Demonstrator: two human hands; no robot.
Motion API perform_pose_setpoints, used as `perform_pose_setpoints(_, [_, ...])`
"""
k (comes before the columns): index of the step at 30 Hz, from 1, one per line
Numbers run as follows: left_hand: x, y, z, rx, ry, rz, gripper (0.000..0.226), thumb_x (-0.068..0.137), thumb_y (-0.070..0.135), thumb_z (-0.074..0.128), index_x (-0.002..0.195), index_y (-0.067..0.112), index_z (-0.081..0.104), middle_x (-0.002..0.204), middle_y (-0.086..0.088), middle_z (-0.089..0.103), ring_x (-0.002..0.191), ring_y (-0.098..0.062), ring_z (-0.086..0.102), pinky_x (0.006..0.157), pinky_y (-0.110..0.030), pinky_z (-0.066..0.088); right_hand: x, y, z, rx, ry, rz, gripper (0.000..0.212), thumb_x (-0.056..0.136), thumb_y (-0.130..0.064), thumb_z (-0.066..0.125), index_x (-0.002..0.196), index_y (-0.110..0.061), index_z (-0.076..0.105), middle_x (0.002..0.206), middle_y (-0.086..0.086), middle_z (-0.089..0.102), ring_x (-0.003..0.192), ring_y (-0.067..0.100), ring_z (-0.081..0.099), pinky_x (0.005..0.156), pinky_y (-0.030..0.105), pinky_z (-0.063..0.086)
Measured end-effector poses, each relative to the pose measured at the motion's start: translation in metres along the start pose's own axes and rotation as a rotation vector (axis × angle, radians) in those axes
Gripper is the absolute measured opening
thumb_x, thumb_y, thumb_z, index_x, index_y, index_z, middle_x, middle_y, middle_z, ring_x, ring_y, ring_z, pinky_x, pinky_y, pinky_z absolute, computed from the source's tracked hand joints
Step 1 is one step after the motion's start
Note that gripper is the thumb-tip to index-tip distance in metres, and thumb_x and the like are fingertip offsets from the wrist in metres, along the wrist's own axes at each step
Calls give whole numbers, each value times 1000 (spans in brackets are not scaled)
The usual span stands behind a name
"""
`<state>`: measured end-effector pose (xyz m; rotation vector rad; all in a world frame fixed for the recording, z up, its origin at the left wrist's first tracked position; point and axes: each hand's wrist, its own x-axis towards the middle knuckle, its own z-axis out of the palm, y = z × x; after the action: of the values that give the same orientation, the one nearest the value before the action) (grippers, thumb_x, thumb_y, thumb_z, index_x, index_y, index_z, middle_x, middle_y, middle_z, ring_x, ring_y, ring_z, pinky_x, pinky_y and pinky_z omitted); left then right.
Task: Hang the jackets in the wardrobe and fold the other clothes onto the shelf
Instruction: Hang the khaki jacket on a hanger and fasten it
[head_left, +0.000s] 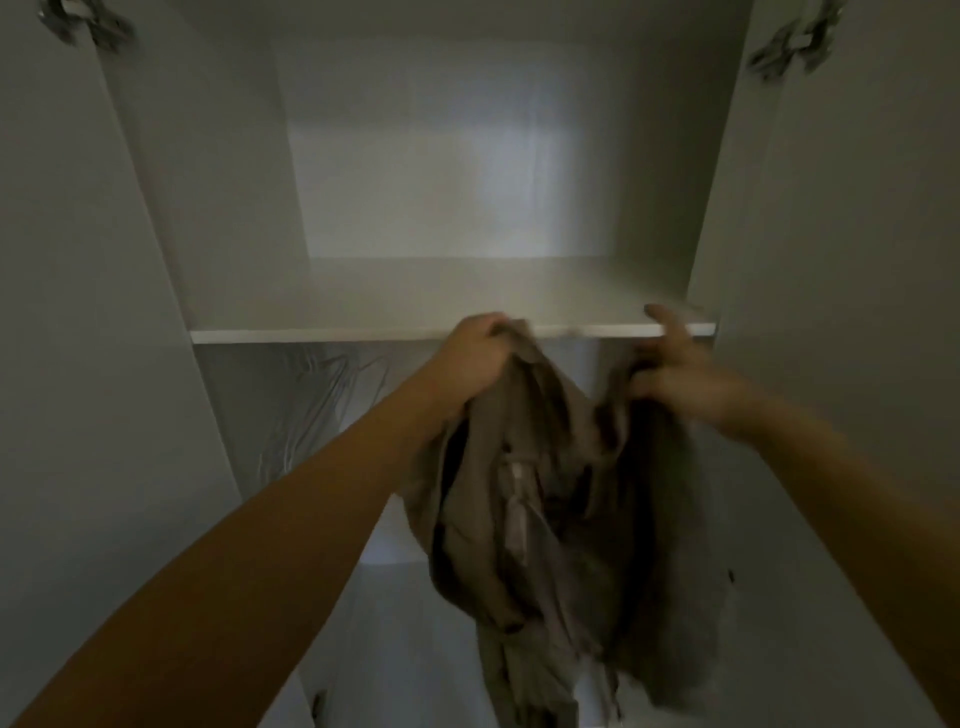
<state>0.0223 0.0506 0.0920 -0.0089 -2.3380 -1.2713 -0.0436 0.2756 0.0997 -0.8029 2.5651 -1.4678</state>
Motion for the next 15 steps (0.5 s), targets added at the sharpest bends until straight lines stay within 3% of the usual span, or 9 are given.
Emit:
perform_pose_setpoints(1, [15,24,5,128,-38,131,15,87,-2,52,82,1,66,85,-15,65,82,-21,58,75,-27,45,0,-1,11,-45,-118,-17,89,80,1,70,148,-24,19,119,3,54,106,18,55,78,26,47])
perform_pose_setpoints(2, [27,42,7,237,-64,221,13,84,-2,53,79,2,63,81,-13,63,81,-22,58,73,-30,44,3,-2,21,-53,-169,-66,80,81,-2,71,144,-23,28,110,4,60,93,14,61,72,25,50])
perform_pose_setpoints(4, [42,58,0,401,-89,265,8,85,7,56,80,13,59,79,0,60,79,-19,59,68,-28,43,14,-10,23,75,13,-61,21,90,-1,58,107,-13,62,70,9,67,56,18,62,51,29,54])
perform_pose_setpoints(6, [44,52,-12,392,-118,235,4,89,12,58,85,14,57,82,3,58,77,-16,57,67,-26,42,22,-14,5,181,170,-25,24,95,-8,52,80,-20,67,54,-5,61,51,17,56,44,24,49])
perform_pose_setpoints(8, [41,47,-19,238,-72,213,7,88,5,55,85,11,57,85,-5,61,79,-20,58,69,-28,43,25,-17,-7,143,46,-45,11,88,-20,60,92,-28,66,82,-11,66,80,14,60,62,24,49])
perform_pose_setpoints(10, [42,54,-16,153,3,237,12,87,4,53,82,14,55,82,-7,62,78,-23,60,69,-30,45,22,-24,6,58,-253,1,41,74,-31,71,113,-31,58,111,-7,63,104,14,58,74,26,47])
perform_pose_setpoints(11, [42,61,-12,156,7,262,11,86,6,53,81,16,55,79,-5,62,76,-22,61,69,-30,45,22,-26,20,54,-341,8,48,73,-30,74,118,-30,56,114,-7,65,106,12,60,77,24,50])
perform_pose_setpoints(13, [44,66,-14,248,-41,298,2,83,18,57,81,19,56,78,2,61,74,-16,59,68,-29,46,21,-29,48,139,-300,-52,29,83,-14,69,109,-24,62,106,-2,71,96,15,67,78,25,57])
perform_pose_setpoints(15, [43,59,-29,475,-220,207,26,73,49,67,80,26,59,81,8,61,75,-9,60,67,-25,46,25,-34,57,314,-43,-48,18,89,-2,56,91,-16,67,95,11,71,78,21,69,70,28,59])
